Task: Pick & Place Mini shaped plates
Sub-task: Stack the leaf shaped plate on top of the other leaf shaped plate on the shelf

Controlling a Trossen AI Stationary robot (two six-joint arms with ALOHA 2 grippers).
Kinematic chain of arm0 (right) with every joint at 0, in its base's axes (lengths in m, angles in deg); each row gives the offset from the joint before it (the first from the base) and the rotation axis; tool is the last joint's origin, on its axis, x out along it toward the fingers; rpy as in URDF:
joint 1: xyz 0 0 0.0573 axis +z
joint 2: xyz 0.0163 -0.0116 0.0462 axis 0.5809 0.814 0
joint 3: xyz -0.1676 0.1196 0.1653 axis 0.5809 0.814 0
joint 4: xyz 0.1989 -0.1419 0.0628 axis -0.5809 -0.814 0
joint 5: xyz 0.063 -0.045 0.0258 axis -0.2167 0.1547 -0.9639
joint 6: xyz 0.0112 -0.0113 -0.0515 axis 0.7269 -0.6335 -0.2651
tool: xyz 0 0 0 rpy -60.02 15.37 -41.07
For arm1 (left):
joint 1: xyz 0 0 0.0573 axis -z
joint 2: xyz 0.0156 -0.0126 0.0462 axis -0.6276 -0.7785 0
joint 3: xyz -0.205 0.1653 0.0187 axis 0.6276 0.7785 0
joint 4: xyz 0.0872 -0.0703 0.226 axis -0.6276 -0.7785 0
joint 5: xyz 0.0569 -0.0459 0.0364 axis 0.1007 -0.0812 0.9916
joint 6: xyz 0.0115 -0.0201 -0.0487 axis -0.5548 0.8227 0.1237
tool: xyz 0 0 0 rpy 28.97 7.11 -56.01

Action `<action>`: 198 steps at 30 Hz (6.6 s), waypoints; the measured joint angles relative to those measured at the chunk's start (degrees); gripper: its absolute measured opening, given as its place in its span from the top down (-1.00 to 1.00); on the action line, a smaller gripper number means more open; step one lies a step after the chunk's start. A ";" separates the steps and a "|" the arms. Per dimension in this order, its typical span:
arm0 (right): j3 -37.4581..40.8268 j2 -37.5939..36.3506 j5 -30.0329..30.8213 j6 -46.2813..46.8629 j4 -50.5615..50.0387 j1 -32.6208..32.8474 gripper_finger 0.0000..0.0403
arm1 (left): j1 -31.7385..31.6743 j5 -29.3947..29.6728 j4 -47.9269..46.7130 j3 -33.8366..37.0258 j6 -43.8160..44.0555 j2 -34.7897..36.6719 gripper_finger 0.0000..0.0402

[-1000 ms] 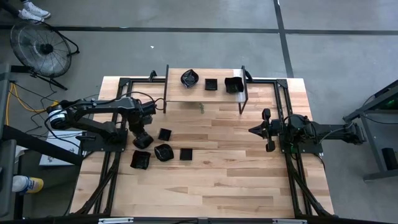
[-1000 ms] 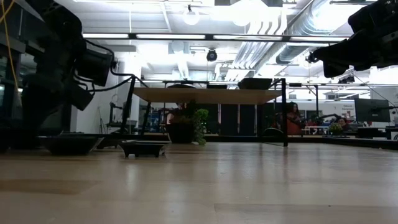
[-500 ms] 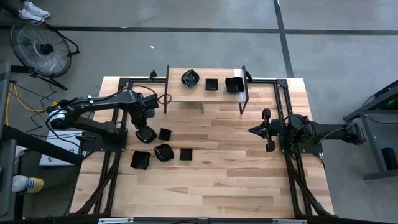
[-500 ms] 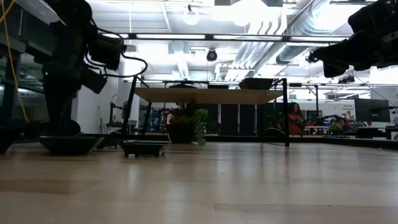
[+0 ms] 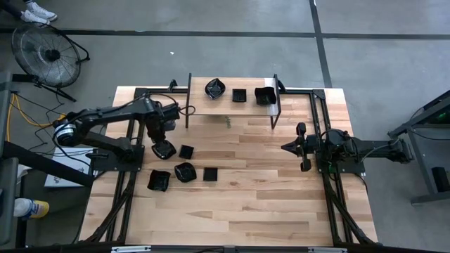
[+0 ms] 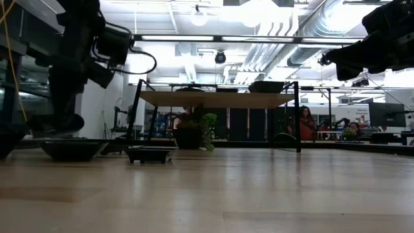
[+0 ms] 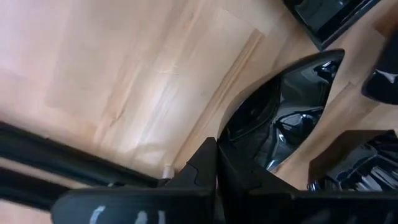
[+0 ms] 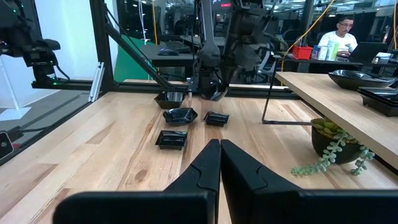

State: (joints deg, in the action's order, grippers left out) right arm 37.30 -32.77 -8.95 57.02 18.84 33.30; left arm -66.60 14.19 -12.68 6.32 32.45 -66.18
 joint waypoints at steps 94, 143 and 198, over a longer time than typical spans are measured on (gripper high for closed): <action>0.02 0.01 0.00 0.00 0.00 0.00 0.97 | -18.22 -14.26 19.59 -58.98 -49.65 -27.22 1.00; 0.02 0.01 0.00 0.00 -0.06 0.00 0.98 | -11.49 -1.28 2.96 -76.24 -91.03 -42.12 1.00; 0.02 0.01 0.00 0.00 -0.17 0.00 0.95 | -9.73 2.53 -3.87 -81.03 -90.35 -43.19 0.84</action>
State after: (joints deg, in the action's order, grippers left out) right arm 37.32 -32.76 -8.95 57.02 18.66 33.30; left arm -76.32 16.72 -16.55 -74.71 -57.90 -109.37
